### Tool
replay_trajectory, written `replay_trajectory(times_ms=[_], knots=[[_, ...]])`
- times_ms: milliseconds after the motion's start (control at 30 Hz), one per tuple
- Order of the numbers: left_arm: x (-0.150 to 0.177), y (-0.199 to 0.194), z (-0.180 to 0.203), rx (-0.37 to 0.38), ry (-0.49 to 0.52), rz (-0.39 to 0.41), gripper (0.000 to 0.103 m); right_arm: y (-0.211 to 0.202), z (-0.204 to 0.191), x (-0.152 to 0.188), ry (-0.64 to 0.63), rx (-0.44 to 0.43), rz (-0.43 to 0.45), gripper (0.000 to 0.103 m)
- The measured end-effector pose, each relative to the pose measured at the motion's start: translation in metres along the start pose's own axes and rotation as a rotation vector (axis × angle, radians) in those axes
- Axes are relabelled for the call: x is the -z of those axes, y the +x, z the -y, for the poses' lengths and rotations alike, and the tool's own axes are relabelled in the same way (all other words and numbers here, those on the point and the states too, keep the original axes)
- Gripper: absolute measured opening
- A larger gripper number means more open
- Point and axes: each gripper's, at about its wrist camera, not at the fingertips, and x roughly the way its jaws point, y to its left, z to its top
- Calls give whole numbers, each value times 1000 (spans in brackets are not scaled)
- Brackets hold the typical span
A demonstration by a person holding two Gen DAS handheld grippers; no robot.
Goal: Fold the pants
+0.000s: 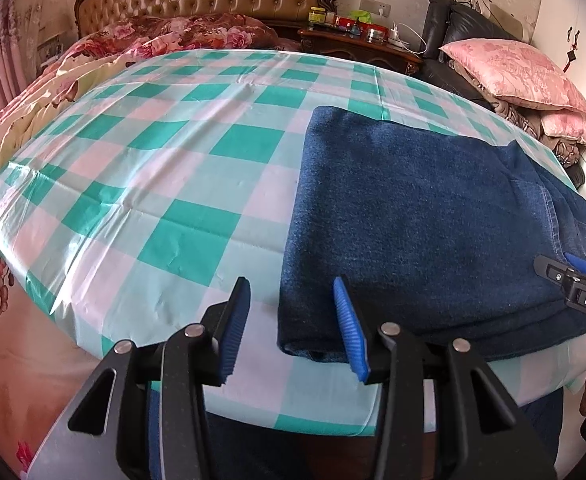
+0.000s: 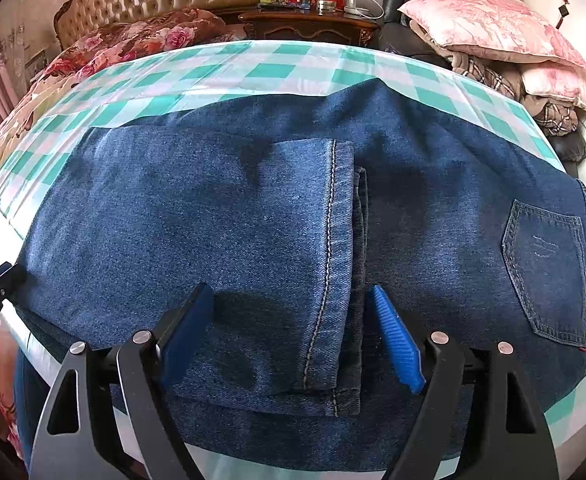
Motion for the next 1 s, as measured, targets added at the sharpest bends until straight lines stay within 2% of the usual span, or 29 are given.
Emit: replay_trajectory(times_ms=[400,600,800,900,1000], knots=[[-4,2,-6,30,-12,-19,47,1,0,0,-2,-1,0,78],[-5,2,-12,66,-28,-29,46,2,4,2,-1,4,-18,83],[-37,10,-15,84,8,-15,46,-3,4,6,-24,23,-21,86],[-67,26,-15,129,22,-21,46,-5,1,6,-38,43,-25,86],[-103,54,-7,149,86,-47,45,-6,-1,6,-43,61,-31,86]])
